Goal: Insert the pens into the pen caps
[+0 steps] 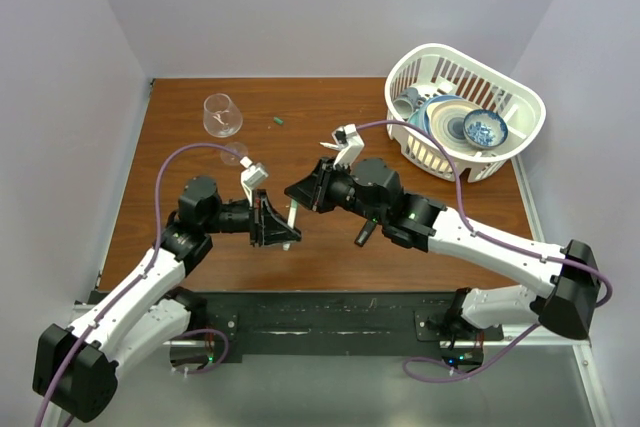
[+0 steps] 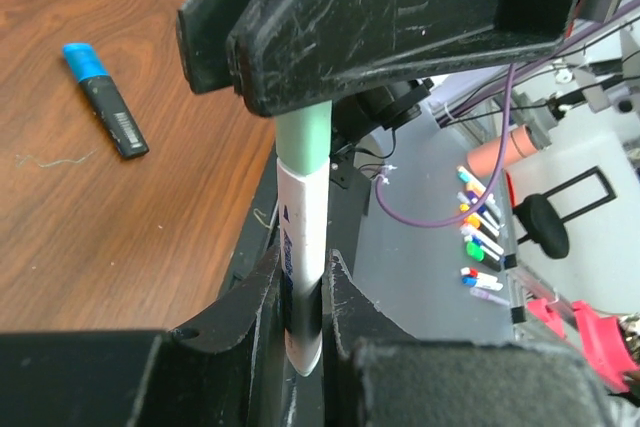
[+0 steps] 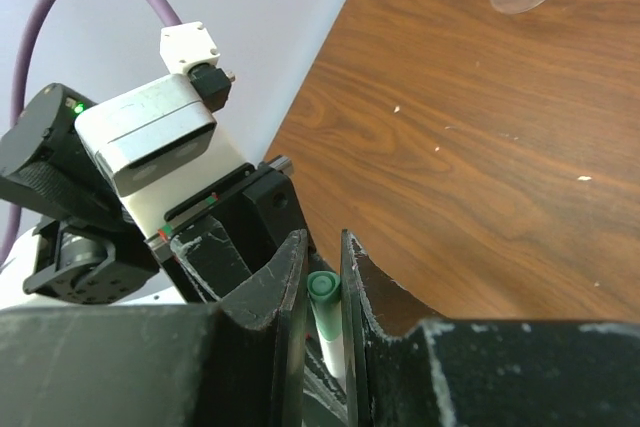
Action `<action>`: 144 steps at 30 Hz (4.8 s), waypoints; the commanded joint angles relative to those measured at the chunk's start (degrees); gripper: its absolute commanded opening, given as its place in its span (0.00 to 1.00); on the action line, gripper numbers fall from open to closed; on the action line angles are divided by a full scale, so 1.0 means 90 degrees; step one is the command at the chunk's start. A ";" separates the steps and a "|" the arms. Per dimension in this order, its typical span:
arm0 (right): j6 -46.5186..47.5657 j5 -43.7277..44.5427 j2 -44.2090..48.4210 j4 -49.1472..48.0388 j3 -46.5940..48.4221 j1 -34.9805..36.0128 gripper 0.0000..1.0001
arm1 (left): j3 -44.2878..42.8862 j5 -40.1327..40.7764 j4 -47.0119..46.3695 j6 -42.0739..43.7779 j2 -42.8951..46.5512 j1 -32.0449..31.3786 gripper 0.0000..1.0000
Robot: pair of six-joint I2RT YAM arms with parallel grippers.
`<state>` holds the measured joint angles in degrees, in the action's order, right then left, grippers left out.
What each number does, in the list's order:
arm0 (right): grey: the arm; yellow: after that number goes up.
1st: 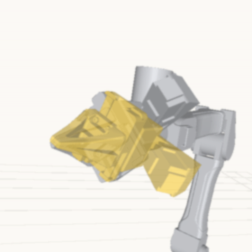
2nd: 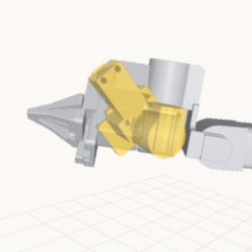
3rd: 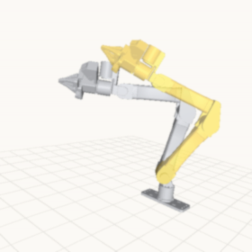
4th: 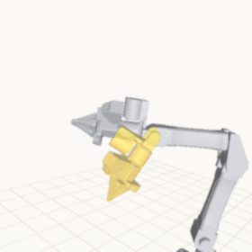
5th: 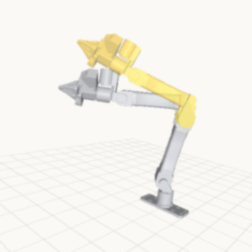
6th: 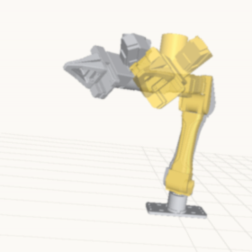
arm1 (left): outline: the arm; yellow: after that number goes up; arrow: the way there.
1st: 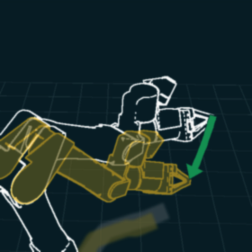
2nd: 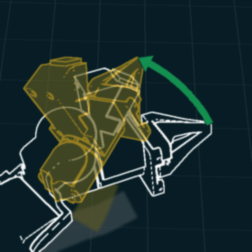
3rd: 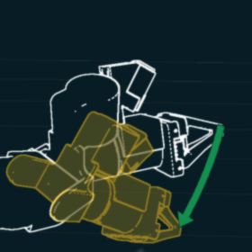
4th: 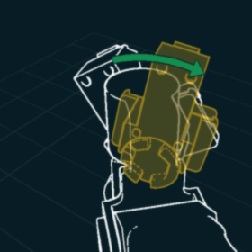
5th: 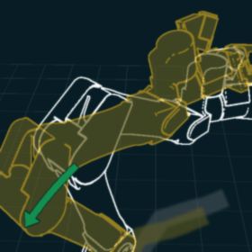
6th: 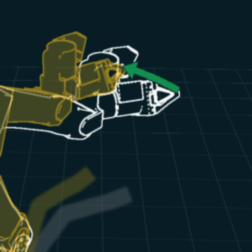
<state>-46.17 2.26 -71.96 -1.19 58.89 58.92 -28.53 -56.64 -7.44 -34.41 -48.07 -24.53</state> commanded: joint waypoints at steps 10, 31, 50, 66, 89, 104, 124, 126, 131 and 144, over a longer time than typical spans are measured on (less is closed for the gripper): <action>-0.0095 -0.2185 -0.0315 0.2387 -0.0079 0.0719 0.00 | -0.0804 0.1235 -0.1029 0.0835 -0.0088 0.0109 0.00; -0.0963 -0.1814 -0.0041 0.1829 -0.1007 0.1745 0.00 | -0.0872 0.0941 -0.1646 0.0239 -0.0479 0.0753 0.00; 0.0746 -0.1540 -0.0051 0.2496 -0.0821 0.2067 0.00 | -0.0384 0.0550 -0.2737 -0.0483 -0.0430 0.1037 0.00; 0.1830 -0.2352 -0.0588 0.3922 0.0019 0.2145 0.00 | 0.0026 0.0288 -0.2260 -0.0131 -0.0068 0.0978 0.00; -0.0026 0.2707 0.1257 0.2963 0.0859 0.1784 0.76 | -0.0354 0.2375 0.0511 0.0258 -0.0662 0.0627 0.00; -0.0621 0.3400 0.2176 0.3482 -0.0499 0.1784 0.76 | -0.1673 0.5180 0.0709 -0.0317 -0.4071 -0.1091 0.01; -0.0671 0.3899 0.1668 0.4292 -0.0167 0.1745 0.76 | -0.1703 0.5434 0.0807 -0.0746 -0.5274 -0.1239 0.31; -0.0593 0.3899 0.1619 0.4429 -0.0040 0.1677 0.76 | -0.1732 0.5434 0.1060 -0.0766 -0.5196 -0.1249 0.38; -0.0203 0.3550 0.1512 0.4410 0.0194 0.1210 0.75 | -0.1878 0.5580 0.1500 -0.0766 -0.4602 -0.1249 0.41; 0.2744 0.1264 -0.0956 0.3512 0.1833 -0.1897 0.72 | -0.1323 0.6499 0.2389 0.0268 -0.1174 -0.1161 0.93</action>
<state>-32.99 21.21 -73.41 35.51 68.27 45.76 -43.29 -1.34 11.25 -36.91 -65.73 -35.51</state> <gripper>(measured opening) 0.730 0.845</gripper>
